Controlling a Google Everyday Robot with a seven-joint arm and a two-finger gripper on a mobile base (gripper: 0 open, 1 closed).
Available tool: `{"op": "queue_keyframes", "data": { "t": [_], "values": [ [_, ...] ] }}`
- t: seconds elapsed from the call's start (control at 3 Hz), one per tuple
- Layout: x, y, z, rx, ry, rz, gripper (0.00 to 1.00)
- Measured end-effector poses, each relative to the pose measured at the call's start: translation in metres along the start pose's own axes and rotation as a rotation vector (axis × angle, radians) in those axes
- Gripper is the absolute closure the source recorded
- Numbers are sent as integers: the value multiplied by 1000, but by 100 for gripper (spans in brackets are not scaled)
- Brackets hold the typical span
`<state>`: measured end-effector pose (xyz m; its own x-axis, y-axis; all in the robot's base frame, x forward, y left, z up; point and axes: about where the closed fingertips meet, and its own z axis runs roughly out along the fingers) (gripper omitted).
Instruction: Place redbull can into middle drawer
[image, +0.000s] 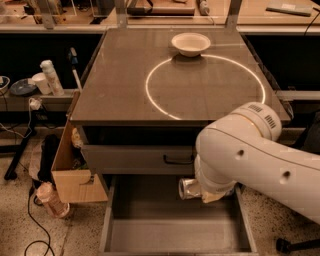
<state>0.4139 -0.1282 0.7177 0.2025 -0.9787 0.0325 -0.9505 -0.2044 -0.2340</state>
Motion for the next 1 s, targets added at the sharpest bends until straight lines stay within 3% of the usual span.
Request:
{"op": "queue_keyframes", "data": {
  "t": [0.33,1.0],
  "values": [
    [-7,-3,27,-38,-11,2,100],
    [-6,5,44,-57,-35,34,100]
  ]
}}
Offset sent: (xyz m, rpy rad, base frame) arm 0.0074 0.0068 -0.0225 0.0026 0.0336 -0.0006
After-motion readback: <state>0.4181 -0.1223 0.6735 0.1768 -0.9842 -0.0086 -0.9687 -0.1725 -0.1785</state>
